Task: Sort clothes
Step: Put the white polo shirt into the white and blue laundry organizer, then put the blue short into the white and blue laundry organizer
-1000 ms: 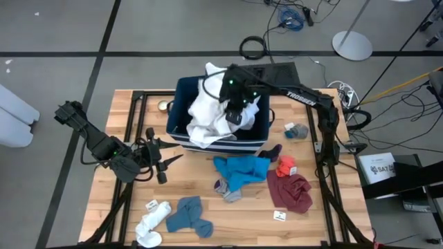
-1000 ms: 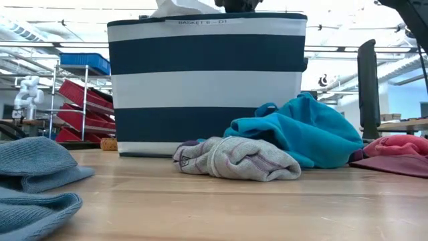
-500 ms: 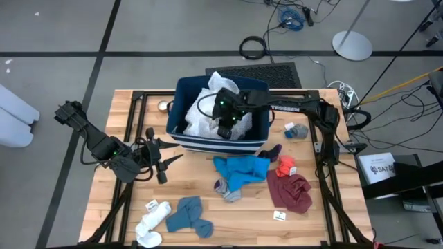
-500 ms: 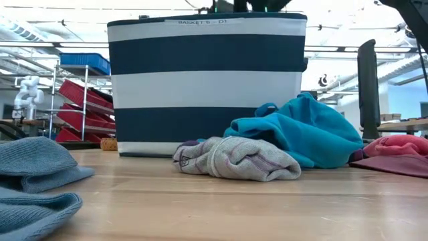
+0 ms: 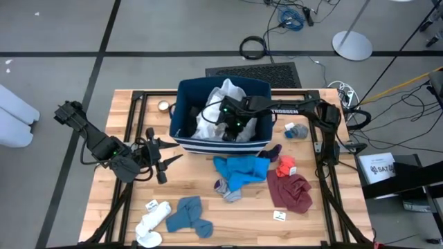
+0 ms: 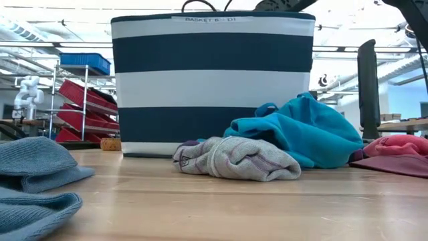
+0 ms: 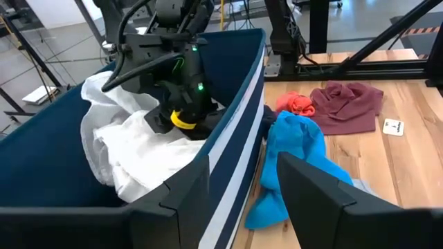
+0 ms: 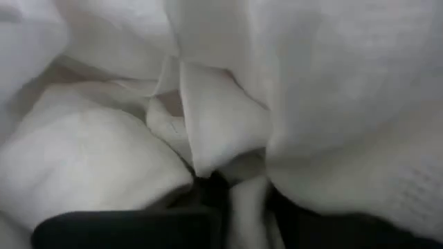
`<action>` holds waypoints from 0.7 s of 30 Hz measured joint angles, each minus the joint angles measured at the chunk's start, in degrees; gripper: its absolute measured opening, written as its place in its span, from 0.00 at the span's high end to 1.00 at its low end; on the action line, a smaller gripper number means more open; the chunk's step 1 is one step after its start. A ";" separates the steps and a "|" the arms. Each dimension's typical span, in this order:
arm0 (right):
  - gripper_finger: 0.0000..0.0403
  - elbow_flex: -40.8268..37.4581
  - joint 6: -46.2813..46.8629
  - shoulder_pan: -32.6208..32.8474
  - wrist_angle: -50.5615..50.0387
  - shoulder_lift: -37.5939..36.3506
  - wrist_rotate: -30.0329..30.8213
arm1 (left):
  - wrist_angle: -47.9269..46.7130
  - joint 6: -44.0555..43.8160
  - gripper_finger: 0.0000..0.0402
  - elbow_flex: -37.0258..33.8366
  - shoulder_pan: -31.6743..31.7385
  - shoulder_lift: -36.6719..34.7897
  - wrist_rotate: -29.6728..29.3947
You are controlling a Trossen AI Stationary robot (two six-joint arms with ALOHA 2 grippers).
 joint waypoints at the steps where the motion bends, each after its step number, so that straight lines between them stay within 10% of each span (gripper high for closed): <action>1: 0.87 0.67 0.85 0.02 -0.42 -0.04 0.00 | -0.01 -0.19 0.55 0.00 0.01 0.00 0.00; 21: 0.34 41.45 4.62 0.11 -20.45 -0.13 1.14 | -0.01 -0.27 0.55 0.00 -0.01 -0.01 0.00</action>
